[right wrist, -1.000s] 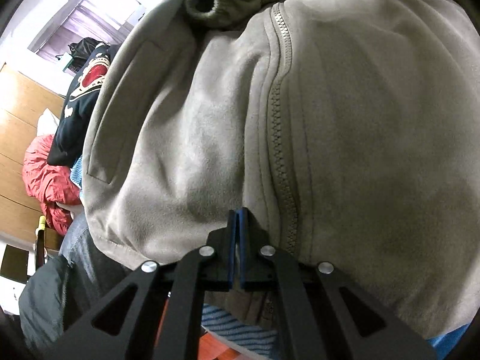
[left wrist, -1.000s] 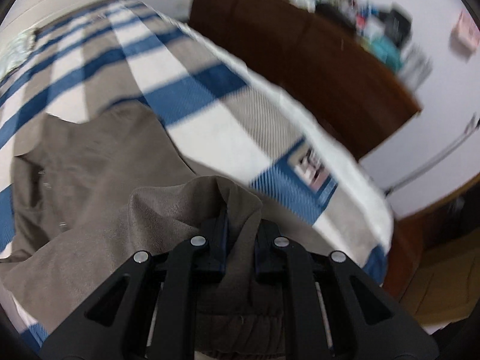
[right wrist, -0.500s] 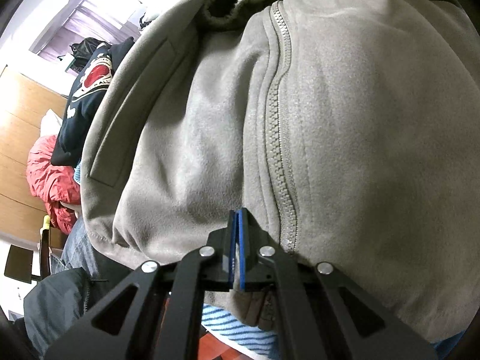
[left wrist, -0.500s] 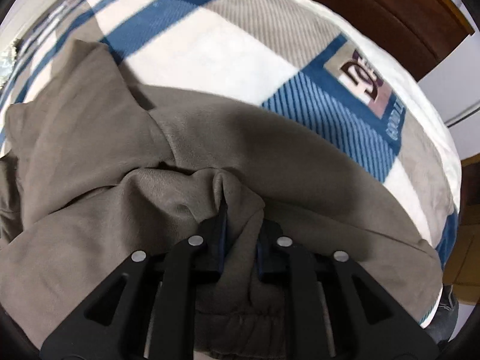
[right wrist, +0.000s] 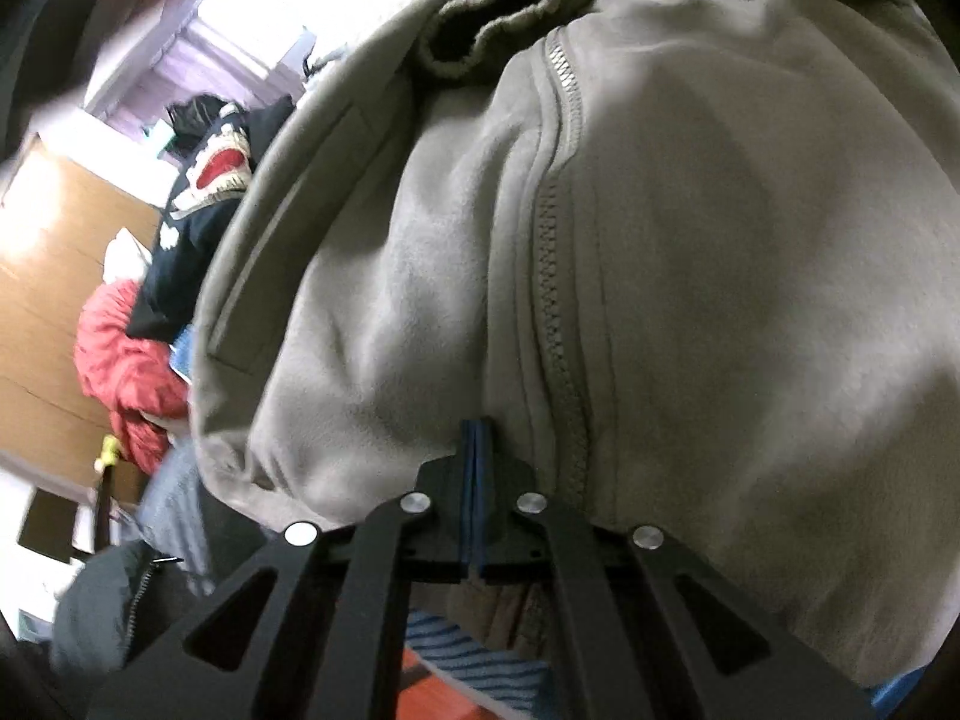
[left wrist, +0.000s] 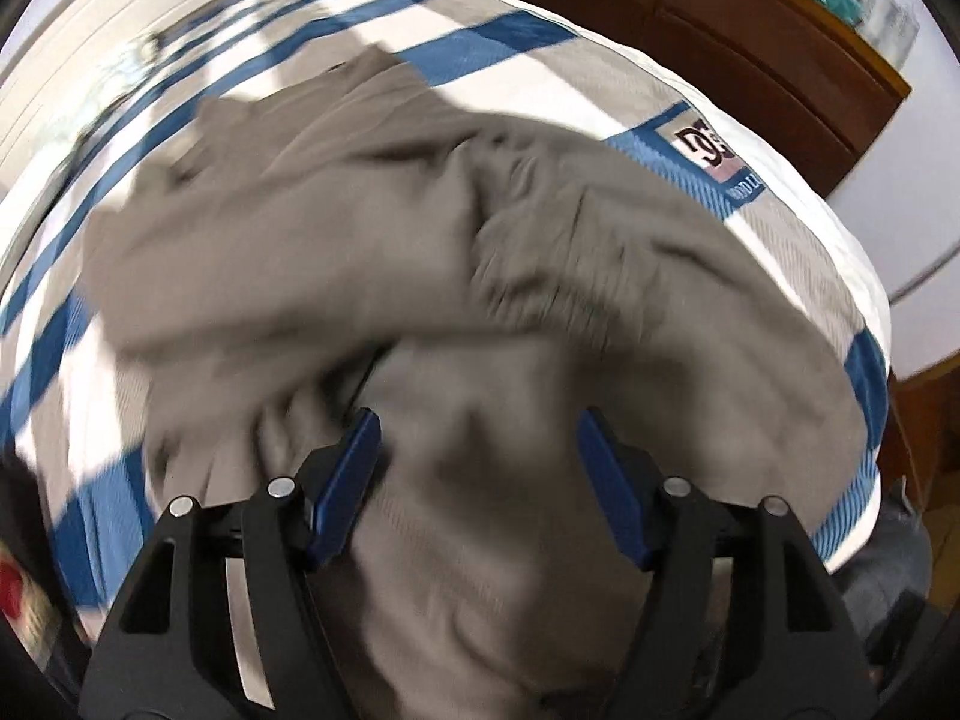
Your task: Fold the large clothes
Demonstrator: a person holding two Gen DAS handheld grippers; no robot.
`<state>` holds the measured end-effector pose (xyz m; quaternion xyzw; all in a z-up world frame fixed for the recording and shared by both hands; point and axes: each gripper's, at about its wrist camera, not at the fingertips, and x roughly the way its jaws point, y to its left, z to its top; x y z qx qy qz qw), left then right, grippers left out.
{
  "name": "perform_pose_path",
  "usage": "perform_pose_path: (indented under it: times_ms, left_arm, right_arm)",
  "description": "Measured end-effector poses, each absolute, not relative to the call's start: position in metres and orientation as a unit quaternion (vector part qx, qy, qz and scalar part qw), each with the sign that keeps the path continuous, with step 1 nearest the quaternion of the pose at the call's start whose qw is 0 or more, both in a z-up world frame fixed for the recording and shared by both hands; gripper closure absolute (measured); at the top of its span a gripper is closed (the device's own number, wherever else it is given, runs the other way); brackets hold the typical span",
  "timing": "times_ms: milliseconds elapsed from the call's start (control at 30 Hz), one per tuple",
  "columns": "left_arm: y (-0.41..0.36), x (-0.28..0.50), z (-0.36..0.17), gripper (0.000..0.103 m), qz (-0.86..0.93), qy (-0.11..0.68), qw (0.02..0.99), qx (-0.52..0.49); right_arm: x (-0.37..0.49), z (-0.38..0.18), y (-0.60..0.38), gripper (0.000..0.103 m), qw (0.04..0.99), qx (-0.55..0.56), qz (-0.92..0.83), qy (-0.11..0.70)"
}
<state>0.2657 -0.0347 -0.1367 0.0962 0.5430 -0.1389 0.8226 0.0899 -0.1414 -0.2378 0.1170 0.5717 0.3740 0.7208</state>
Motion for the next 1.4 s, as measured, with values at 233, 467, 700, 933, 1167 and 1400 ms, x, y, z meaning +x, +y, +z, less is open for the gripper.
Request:
perform_pose_path:
  times_ms: [233,467,700,933,1167,1400]
  left_arm:
    - [0.022,0.18,-0.169,0.081,-0.125,0.521,0.844,0.023]
    - [0.034,0.148,-0.197,0.089,-0.154,0.482,0.862,-0.015]
    - [0.067,0.161,-0.215,0.09,-0.098,0.462,0.881,-0.007]
    - [0.121,0.184,-0.215,0.1,0.014,0.441,0.897,0.012]
    - [0.147,0.191,-0.228,0.1,0.04,0.469,0.882,-0.025]
    - [0.148,0.191,-0.232,0.1,0.038,0.474,0.879,-0.041]
  right_arm:
    - [0.081,-0.224,-0.173,0.102,0.738,0.137,0.354,0.558]
    - [0.06,-0.178,-0.194,0.096,0.782,0.104,0.346,0.508]
    - [0.097,-0.129,-0.192,0.097,0.822,-0.002,0.287,0.492]
    - [0.2,-0.076,-0.103,0.07,0.842,-0.138,0.294,0.431]
    - [0.282,-0.079,0.032,0.044,0.81,-0.328,0.311,0.373]
    - [0.317,-0.109,0.127,0.044,0.755,-0.45,0.317,0.356]
